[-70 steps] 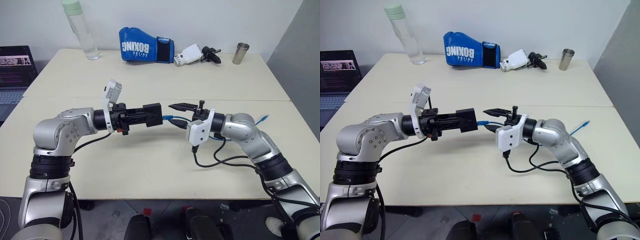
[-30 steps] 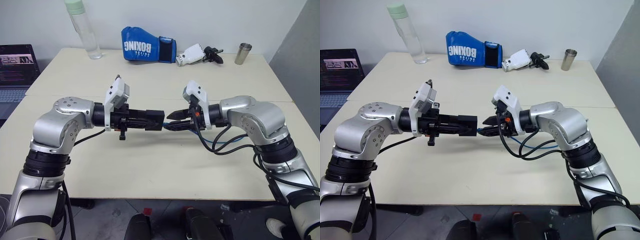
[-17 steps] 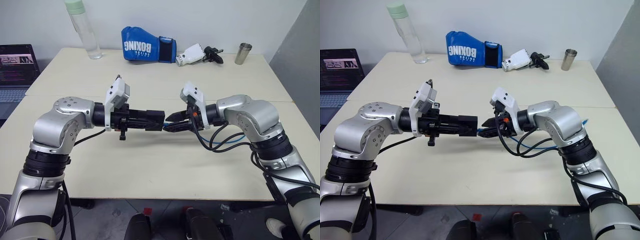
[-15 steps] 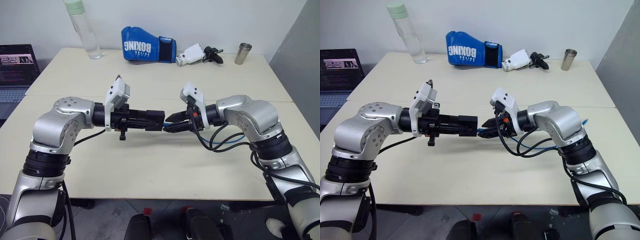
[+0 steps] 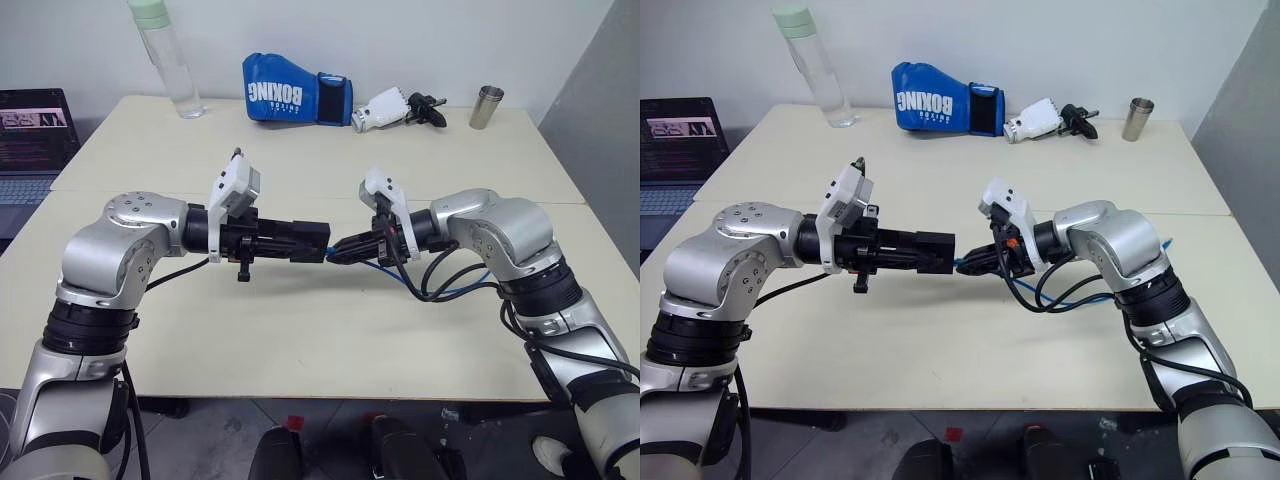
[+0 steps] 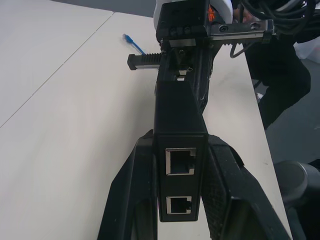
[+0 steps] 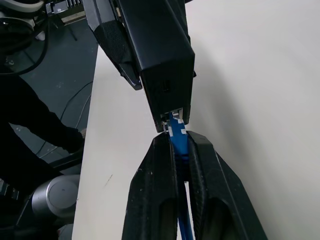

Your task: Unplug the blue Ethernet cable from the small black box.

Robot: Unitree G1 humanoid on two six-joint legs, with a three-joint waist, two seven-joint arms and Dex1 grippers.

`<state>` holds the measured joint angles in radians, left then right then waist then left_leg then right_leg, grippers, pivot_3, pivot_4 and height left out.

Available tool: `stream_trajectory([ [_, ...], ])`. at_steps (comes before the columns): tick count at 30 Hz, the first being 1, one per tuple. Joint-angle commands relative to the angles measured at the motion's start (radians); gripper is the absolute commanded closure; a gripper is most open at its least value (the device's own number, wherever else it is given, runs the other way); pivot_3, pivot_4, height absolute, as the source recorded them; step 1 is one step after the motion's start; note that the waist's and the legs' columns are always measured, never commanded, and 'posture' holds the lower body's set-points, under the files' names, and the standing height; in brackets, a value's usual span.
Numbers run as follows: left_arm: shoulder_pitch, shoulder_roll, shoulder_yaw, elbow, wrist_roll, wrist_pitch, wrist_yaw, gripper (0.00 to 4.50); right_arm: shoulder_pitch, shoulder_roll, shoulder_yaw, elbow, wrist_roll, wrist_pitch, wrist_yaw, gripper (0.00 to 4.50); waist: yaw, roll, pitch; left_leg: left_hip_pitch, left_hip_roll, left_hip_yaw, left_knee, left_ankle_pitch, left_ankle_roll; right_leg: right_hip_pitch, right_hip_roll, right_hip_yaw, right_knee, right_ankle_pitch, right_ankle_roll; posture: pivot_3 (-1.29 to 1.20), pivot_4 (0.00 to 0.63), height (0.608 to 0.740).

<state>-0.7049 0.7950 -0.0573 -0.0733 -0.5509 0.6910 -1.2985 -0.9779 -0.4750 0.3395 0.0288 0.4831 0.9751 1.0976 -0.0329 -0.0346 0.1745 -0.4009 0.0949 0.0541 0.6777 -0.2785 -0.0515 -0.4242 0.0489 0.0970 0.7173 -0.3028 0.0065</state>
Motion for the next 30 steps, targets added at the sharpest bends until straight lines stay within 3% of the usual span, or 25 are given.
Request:
stream_trajectory([
  [1, -0.008, 0.013, 0.008, -0.045, -0.019, -0.004, -0.021, 3.72, -0.040, -0.013, -0.006, -0.013, -0.009, -0.012, 0.020, 4.49, 0.000, 0.000, 0.000, 0.000, 0.000, 0.000, 0.000, 0.000, 0.000, 0.000, 0.000, 0.000, 0.000, 0.000, 0.000, 0.00, 0.150, 0.740],
  [17, 0.047, 0.097, 0.079, -0.013, -0.004, -0.010, -0.017, 3.72, 0.099, -0.150, -0.015, 0.113, -0.105, -0.110, 0.004, 4.49, 0.000, 0.000, 0.000, 0.000, 0.000, 0.000, 0.000, 0.000, 0.000, 0.000, 0.000, 0.000, 0.000, 0.000, 0.000, 0.00, 0.150, 0.740],
  [25, 0.045, 0.092, 0.066, -0.021, -0.019, -0.004, -0.001, 3.72, 0.121, -0.153, -0.038, 0.056, -0.069, -0.080, -0.004, 4.49, 0.000, 0.000, 0.000, 0.000, 0.000, 0.000, 0.000, 0.000, 0.000, 0.000, 0.000, 0.000, 0.000, 0.000, 0.000, 0.00, 0.150, 0.740],
  [27, 0.038, 0.082, 0.054, -0.028, -0.022, -0.002, 0.002, 3.72, 0.125, -0.159, -0.029, 0.019, -0.053, -0.084, 0.019, 3.78, 0.000, 0.000, 0.000, 0.000, 0.000, 0.000, 0.000, 0.000, 0.000, 0.000, 0.000, 0.000, 0.000, 0.000, 0.000, 0.00, 0.150, 0.740],
  [30, 0.029, 0.077, 0.040, -0.032, -0.029, -0.002, 0.001, 3.72, 0.121, -0.160, -0.021, -0.023, -0.036, -0.052, 0.011, 3.04, 0.004, 0.000, 0.001, 0.000, -0.001, 0.000, 0.000, 0.000, 0.000, 0.000, -0.001, 0.000, -0.001, 0.000, 0.000, 0.00, 0.150, 0.740],
])
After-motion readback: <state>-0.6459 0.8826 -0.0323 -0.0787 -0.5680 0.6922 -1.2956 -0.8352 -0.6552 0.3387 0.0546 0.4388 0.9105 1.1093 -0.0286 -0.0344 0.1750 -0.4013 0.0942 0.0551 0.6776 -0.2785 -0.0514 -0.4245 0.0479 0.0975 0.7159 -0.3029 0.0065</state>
